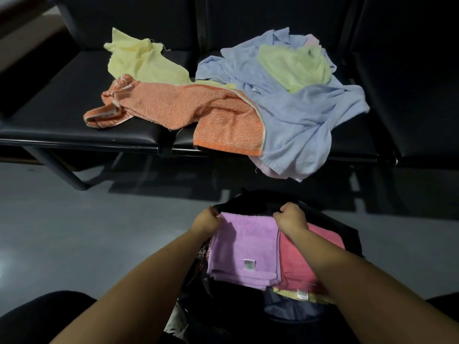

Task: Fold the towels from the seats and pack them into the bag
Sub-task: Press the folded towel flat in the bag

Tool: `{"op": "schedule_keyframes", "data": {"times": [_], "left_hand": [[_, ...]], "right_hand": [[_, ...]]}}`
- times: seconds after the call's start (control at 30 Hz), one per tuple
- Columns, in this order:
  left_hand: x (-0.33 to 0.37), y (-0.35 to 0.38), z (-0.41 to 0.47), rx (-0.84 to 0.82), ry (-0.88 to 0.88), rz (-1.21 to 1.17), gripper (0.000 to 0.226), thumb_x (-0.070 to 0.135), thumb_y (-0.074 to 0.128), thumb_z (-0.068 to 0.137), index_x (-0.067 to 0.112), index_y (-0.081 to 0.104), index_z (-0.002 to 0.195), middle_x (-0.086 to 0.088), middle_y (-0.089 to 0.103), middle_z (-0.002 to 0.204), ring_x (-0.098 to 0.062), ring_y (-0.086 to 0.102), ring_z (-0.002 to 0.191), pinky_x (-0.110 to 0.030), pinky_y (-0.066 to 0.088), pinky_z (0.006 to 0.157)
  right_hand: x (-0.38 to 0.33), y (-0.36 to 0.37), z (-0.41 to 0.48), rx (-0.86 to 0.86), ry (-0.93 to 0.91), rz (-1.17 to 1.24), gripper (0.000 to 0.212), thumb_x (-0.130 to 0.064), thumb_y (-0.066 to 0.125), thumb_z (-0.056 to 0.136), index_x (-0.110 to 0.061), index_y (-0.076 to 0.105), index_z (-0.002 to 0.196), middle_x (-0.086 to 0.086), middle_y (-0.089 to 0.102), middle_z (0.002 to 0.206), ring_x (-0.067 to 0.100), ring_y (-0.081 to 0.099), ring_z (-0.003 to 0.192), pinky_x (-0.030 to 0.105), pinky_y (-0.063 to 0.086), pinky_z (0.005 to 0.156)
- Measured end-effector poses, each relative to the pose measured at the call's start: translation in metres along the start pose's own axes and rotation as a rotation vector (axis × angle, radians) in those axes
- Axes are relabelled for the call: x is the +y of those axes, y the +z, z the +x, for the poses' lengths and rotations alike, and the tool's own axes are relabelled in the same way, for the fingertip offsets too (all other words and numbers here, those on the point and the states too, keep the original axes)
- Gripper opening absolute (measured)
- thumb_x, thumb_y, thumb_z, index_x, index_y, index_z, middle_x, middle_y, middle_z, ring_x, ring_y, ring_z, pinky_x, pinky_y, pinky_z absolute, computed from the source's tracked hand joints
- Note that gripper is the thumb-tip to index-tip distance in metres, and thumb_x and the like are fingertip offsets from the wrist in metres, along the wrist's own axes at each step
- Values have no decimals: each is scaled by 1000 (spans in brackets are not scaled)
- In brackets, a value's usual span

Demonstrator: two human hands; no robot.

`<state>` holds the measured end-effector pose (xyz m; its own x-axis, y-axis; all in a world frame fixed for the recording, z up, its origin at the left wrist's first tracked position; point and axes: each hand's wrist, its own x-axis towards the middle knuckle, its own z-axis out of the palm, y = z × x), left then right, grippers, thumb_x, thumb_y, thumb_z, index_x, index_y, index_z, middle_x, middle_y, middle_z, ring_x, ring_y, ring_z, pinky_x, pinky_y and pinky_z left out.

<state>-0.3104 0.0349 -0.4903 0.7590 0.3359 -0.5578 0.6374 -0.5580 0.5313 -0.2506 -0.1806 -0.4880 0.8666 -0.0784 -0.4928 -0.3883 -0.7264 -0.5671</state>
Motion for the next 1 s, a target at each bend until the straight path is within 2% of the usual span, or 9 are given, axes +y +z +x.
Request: {"op": "schedule_keyframes", "data": {"times": [0.1,0.23,0.33,0.4,0.6,0.73,0.77,0.87,1.0], "left_hand": [[21,-11,-3,34,24,-149,24,26,62,92,6,67,105,-10,66,98,-28,62,95,-31,46,80],[61,-35,-6,51,127,-393,14,22,62,84,11,66,76,-5,65,71,-23,60,72,-47,57,84],[102,-64,-20,48,222,-397,14,12,57,92,7,67,85,-4,67,74,-18,59,69,-31,51,68],[122,-84,-25,17,257,-399,15,9,55,93,8,64,82,-5,68,79,-15,60,66,-25,48,63],[171,-135,-26,168,449,-349,11,11,56,94,8,62,85,-9,72,84,-20,66,72,-34,54,71],[198,-140,-16,317,556,-29,16,19,62,91,8,65,103,-2,65,93,-14,57,69,-28,44,61],[201,-138,-9,336,557,47,23,22,63,92,9,64,110,-2,61,103,-14,58,74,-28,45,64],[197,-131,17,349,467,321,44,33,60,94,12,54,132,-16,49,135,-33,52,118,-45,45,99],[180,-131,36,395,483,256,55,24,66,93,1,44,138,-21,47,138,-38,44,127,-42,35,105]], "right_hand": [[-15,-17,-1,-9,-50,-25,30,-3,54,86,-7,48,57,10,53,60,26,51,57,31,43,62],[-49,-40,-9,-15,-160,148,21,-6,50,85,2,65,73,20,71,77,36,68,70,46,62,68],[-84,-64,-24,-124,-206,252,19,-8,53,92,-8,63,76,13,69,81,24,67,71,34,56,63],[-103,-86,-29,-99,-291,250,20,-9,56,90,-8,65,72,14,71,77,26,70,71,36,58,66],[-129,-171,-18,198,-465,126,9,-11,59,90,-5,66,92,6,70,84,25,68,85,36,54,79],[-132,-193,5,249,-438,5,20,-15,63,93,-8,61,111,7,65,102,26,63,99,36,52,85],[-133,-193,10,246,-446,-24,24,-16,64,93,-7,61,115,9,65,108,27,62,102,36,51,86],[-142,-178,20,192,-517,-95,33,-20,64,92,-9,60,123,8,61,119,26,60,107,34,49,88],[-165,-139,28,129,-594,-193,26,-34,67,92,-10,67,104,7,66,106,24,64,94,35,51,80]]}}
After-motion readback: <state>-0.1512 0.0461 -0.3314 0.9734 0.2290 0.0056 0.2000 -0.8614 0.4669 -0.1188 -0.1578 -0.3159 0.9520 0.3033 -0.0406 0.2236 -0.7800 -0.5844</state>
